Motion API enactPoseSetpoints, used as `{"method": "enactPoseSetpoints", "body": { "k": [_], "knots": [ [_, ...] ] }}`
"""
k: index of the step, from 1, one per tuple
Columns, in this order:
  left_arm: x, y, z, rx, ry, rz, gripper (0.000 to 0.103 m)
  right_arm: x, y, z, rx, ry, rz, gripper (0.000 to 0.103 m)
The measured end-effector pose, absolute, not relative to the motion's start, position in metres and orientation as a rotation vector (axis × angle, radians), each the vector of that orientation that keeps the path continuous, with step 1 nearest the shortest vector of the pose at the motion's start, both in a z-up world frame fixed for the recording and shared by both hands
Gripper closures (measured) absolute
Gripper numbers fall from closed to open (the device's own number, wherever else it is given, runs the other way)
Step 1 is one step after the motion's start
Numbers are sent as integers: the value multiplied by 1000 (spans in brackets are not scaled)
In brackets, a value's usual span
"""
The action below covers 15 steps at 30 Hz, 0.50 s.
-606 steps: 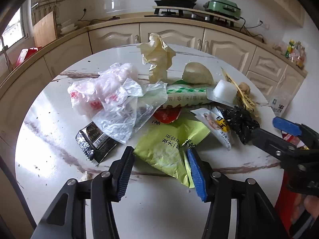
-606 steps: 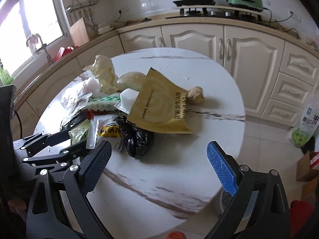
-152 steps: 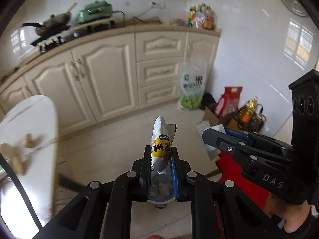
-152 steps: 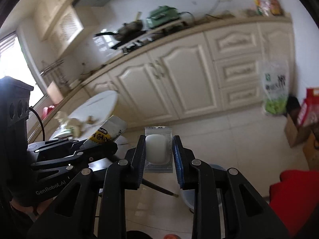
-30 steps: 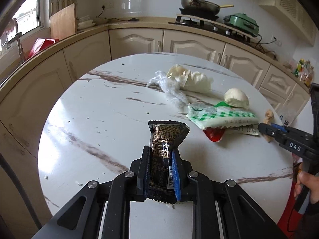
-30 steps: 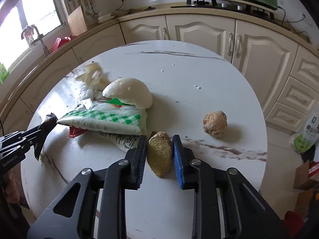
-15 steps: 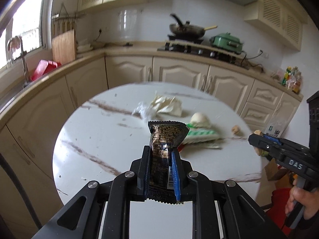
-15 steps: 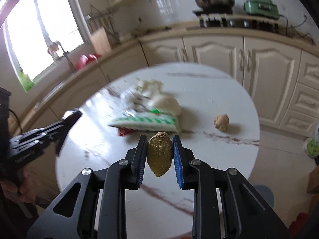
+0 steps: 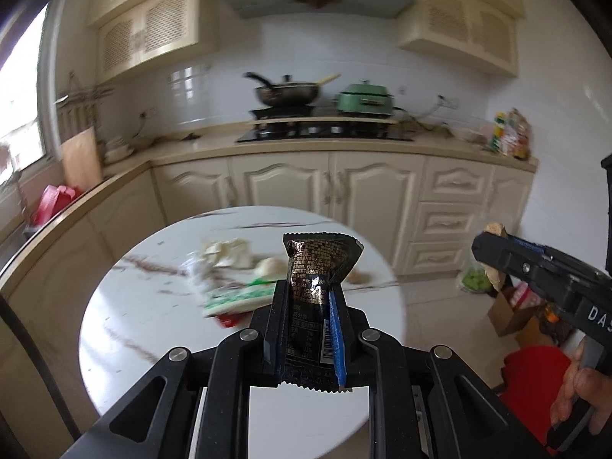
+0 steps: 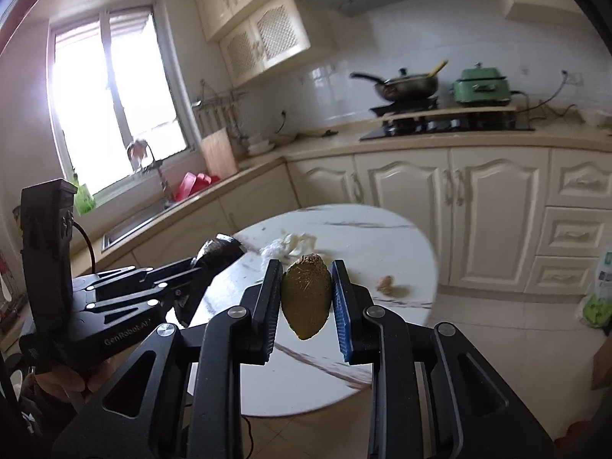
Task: Collect trash
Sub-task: 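Carry the black wrapper and brown root over the blue bin with both tools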
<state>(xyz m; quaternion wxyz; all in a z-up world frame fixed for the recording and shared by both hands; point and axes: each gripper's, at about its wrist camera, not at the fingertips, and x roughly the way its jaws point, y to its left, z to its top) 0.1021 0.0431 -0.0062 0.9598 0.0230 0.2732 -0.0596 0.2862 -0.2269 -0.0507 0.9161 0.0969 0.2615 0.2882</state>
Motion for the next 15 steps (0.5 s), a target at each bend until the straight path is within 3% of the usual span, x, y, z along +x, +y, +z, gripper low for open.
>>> {"method": "enactPoseSetpoints", "body": {
  "k": [7,15],
  "knots": [
    [127,-55,-15,127,591,-272,88,275,-314,-64,271,535,471,79],
    [195,-155,-47,197,702,-432,87,286,-406,-124,359,635,319,79]
  ]
}}
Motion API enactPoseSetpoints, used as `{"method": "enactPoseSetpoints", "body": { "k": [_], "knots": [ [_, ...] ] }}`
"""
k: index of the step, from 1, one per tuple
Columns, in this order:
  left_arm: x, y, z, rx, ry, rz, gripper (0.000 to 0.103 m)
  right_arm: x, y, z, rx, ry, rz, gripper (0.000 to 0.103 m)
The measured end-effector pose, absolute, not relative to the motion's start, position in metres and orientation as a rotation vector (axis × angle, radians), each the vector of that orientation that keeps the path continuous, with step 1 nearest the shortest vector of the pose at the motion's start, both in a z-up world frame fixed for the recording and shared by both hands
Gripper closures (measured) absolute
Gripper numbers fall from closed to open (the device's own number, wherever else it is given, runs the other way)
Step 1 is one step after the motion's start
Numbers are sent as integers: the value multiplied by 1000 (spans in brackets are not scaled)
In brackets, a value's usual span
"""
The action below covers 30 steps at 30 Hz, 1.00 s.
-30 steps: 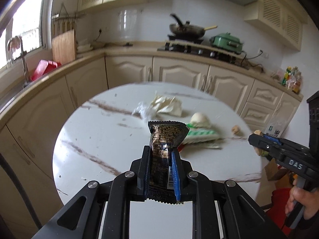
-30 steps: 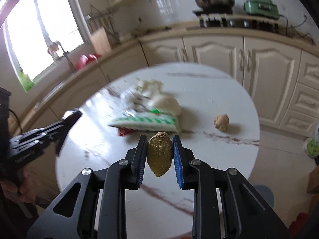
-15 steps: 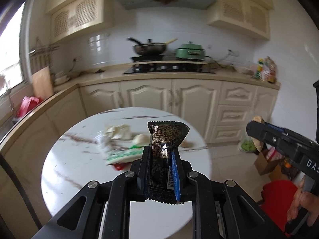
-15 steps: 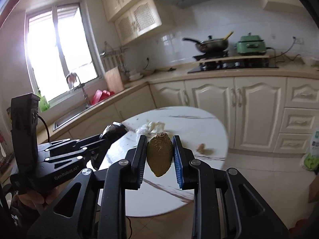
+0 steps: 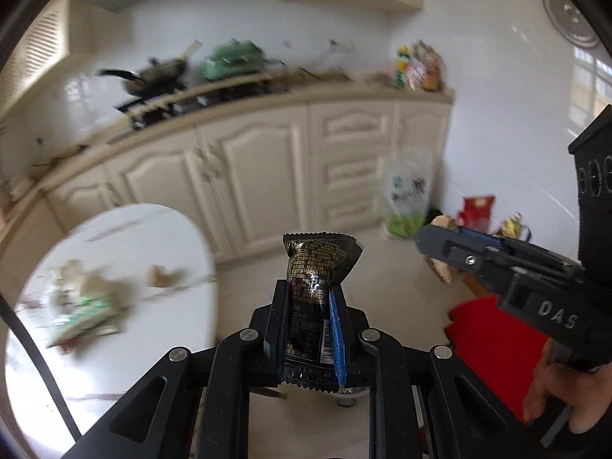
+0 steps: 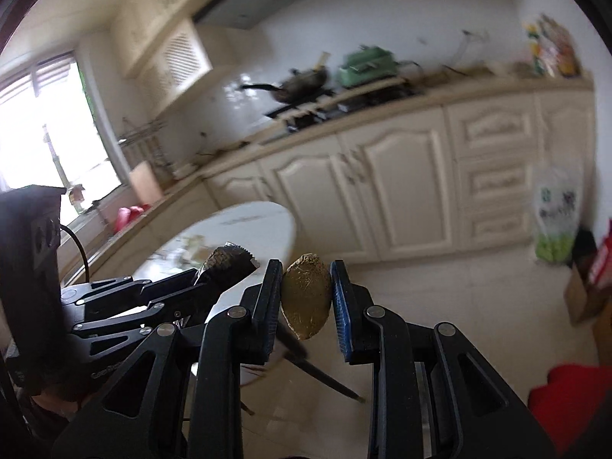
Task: Collect trash
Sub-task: 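Carry the black wrapper and brown root over the blue bin with both tools, then open both tools to drop the wrapper and root into the bin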
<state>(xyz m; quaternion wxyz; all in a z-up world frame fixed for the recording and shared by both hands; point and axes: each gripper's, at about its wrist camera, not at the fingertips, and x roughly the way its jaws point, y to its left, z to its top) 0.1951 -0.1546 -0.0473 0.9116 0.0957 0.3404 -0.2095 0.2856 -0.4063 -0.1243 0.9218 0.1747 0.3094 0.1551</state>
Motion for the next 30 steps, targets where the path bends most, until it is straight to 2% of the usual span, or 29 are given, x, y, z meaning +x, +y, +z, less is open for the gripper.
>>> {"method": "enactPoseSetpoints", "body": {
  "k": [10,13,21,23,26,27,28,29,30],
  "knots": [
    [307,-239,-134,267,929,-519,87,327,-477,-233,484,806,215,76],
    [340,-256,-155,276,973,-527,87,336,-490,-261,523,834,199,57],
    [421,-300,-202,296,1056,-512,86,344,-511,-309,577,902,149,54],
    [426,-306,-207,288,1057,-518,79,344,-514,-312,578,907,140,54],
    [430,-311,-210,287,1057,-530,79,343,-514,-310,574,909,140,53],
    [430,-312,-208,290,1054,-530,75,343,-514,-308,570,907,137,52],
    [428,-313,-207,298,1051,-530,65,342,-515,-306,570,905,136,52],
    [422,-310,-202,311,1040,-520,59,340,-515,-303,572,897,134,52],
    [418,-309,-198,323,1023,-511,55,339,-515,-301,572,893,133,52]
  ]
}}
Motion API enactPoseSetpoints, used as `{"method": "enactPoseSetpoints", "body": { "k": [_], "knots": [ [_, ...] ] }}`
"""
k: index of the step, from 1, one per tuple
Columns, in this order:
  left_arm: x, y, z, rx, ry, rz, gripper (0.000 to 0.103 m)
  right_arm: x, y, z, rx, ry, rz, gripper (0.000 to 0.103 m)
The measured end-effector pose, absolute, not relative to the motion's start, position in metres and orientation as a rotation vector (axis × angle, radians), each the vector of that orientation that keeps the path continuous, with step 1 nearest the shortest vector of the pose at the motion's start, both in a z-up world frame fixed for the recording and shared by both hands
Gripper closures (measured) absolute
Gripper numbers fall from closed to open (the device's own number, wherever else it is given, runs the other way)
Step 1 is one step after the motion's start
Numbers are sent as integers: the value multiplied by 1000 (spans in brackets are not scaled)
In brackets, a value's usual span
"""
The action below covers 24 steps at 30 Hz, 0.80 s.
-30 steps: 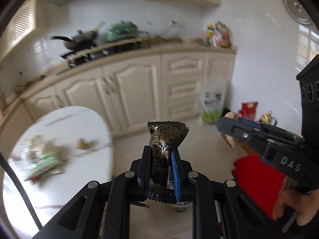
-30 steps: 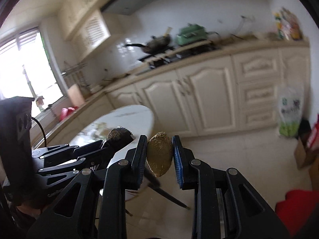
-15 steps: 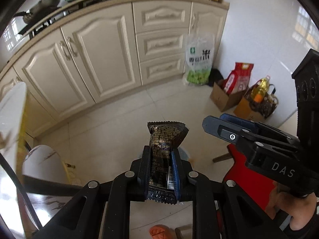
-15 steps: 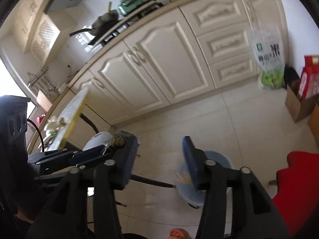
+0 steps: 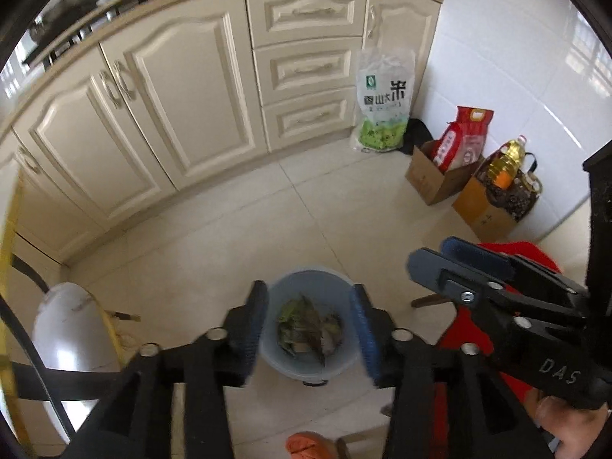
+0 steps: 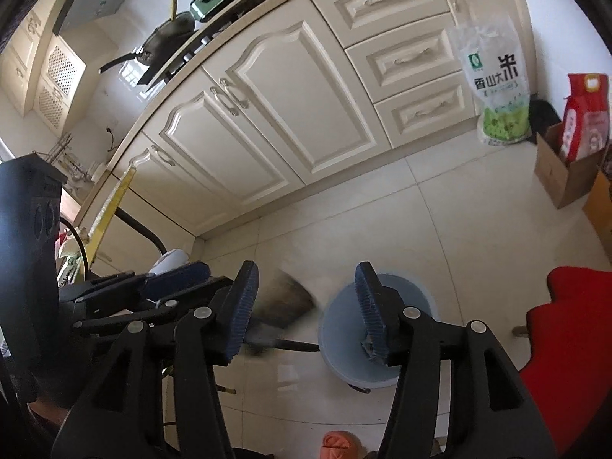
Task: Collect trash
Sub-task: 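Open both tools to drop the wrapper and root into the bin, then move both tools back over the table toward the remaining trash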
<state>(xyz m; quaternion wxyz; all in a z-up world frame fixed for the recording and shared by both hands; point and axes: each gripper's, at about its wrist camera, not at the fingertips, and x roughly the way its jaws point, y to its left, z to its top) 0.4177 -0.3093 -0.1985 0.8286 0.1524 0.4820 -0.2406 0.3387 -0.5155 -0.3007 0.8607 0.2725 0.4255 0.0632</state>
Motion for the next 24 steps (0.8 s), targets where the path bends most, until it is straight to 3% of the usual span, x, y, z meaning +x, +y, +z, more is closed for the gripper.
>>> {"method": "enactPoseSetpoints", "body": {
  "k": [2,13,15,17,19,24],
  "knots": [
    [412,-309,-191,326,998,-502,47,333,-515,-293,568,882,127,51],
    [306,-251,-113,282,798,-408,36,300,-482,-214,508,754,174,44],
    [278,-230,-95,260,750,-393,30,292,-469,-194,488,720,190,40],
    [251,-208,-81,241,705,-392,18,285,-455,-173,461,688,198,29],
    [224,-184,-67,229,658,-369,16,280,-440,-154,436,657,203,19],
    [158,-109,-41,184,572,-324,7,269,-394,-108,376,578,255,11]
  ]
}}
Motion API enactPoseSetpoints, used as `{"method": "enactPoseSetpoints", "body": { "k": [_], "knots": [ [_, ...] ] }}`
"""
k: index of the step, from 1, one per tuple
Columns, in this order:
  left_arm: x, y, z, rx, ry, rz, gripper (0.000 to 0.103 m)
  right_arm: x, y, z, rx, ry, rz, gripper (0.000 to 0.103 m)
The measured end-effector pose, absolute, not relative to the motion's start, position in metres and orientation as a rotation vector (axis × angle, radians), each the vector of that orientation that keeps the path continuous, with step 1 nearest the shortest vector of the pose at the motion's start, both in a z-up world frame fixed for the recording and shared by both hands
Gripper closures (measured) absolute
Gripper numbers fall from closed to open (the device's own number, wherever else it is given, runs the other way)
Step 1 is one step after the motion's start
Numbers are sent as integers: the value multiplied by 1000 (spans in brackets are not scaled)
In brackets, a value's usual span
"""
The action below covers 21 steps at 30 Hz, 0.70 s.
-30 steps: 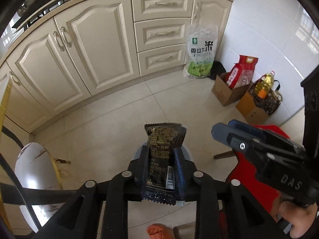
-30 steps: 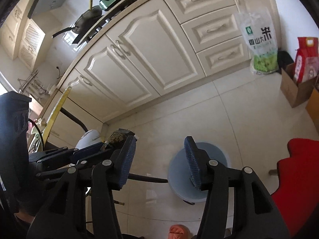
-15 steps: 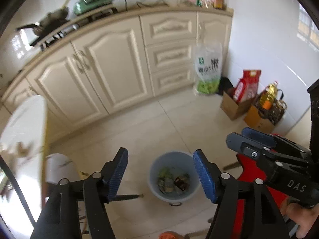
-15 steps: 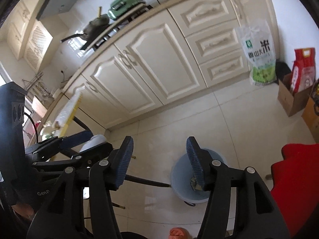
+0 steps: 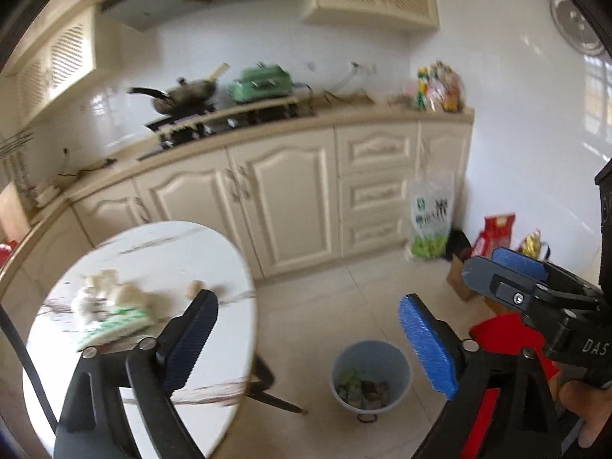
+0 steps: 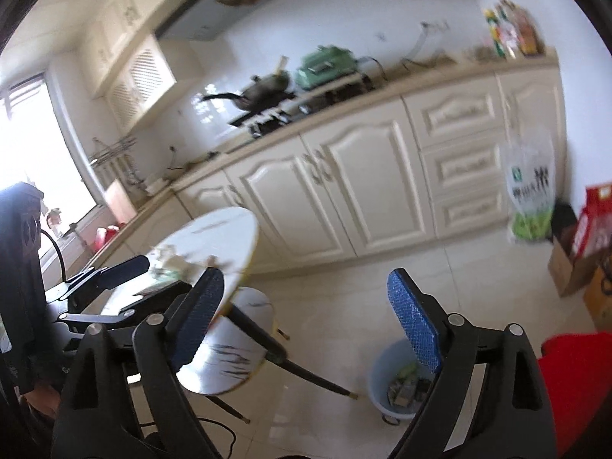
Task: Collect trash
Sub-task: 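Move both tools back over the table toward the remaining trash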
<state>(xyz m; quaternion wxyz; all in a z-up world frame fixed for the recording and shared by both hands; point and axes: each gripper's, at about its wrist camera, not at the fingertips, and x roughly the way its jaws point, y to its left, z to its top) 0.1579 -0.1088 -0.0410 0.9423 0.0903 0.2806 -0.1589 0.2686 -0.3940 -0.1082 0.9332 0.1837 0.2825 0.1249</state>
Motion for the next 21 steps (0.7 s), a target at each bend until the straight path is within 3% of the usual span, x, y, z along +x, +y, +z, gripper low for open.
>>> {"method": "enactPoseSetpoints", "body": {
  "k": [12,21],
  "knots": [
    [54,48,-23,79,507,-157,1,279,-270,-66,236,561,378,6],
    [63,100,-24,66,557,-63,1,315,-209,-75,150,625,437,5]
  ]
}}
